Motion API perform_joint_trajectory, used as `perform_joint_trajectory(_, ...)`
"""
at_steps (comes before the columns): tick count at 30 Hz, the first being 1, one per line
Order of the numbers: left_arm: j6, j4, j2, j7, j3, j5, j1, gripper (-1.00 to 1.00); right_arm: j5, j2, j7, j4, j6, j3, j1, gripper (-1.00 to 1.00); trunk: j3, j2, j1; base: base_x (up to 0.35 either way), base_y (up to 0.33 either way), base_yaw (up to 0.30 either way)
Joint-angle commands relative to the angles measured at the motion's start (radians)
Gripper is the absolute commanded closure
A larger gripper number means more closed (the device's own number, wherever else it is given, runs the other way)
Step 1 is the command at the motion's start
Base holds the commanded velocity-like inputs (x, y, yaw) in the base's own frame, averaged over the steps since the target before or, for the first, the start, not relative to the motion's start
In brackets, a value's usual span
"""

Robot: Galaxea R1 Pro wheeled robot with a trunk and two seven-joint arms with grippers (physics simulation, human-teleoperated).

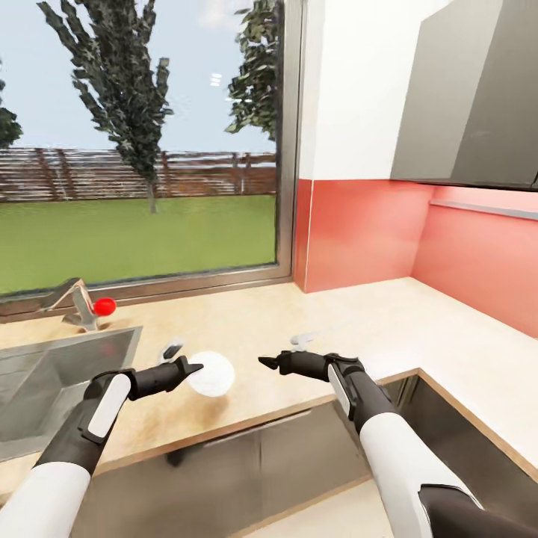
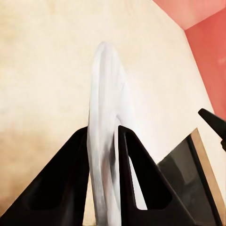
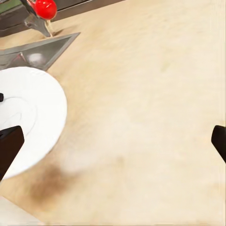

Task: Set up a coffee station on the kitchen countertop: keep the coffee maker on the countertop, move the bottle of coffee from the kitchen shelf to the counter next to the coffee maker, place a paper coffee filter on top of the coffee maker, put the saucer next to the coffee maker with the coffee cup on the saucer, and place the electric kettle next to the coffee maker.

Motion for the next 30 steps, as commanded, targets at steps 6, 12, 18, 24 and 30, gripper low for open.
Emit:
perform_joint_trajectory(6, 0.005, 0.0, 0.001, -0.005, 0.005, -0.004, -0.001, 1.0, 0.011, 0.002, 0.009, 0.0, 0.006, -0.009, -0.001, -1.0, 0.004, -0.002, 0.0, -0.334, 0.11, 0.218)
perform_joint_trajectory(12, 0.004, 0.0, 0.001, -0.005, 0.006, -0.004, -0.001, 1.0, 0.013, 0.002, 0.007, 0.008, 0.005, -0.007, 0.0, -1.0, 0.011, -0.002, 0.0, -0.334, 0.11, 0.213)
perform_joint_trajectory(18, 0.005, 0.0, 0.001, -0.005, 0.009, -0.004, -0.001, 1.0, 0.014, 0.002, 0.005, 0.07, -0.014, -0.008, 0.001, -1.0, 0.018, -0.002, 0.0, -0.334, 0.11, 0.168)
perform_joint_trajectory(24, 0.004, 0.0, 0.0, -0.031, 0.007, -0.004, -0.002, 1.0, 0.019, -0.008, 0.006, 0.126, -0.08, -0.007, 0.013, -1.0, 0.026, -0.002, 0.0, -0.333, 0.11, 0.149)
perform_joint_trajectory(30, 0.004, 0.007, 0.001, -0.04, 0.007, -0.005, -0.002, 1.0, 0.02, -0.04, 0.005, 0.332, -0.145, -0.006, 0.029, -1.0, 0.035, -0.002, 0.0, -0.333, 0.11, 0.106)
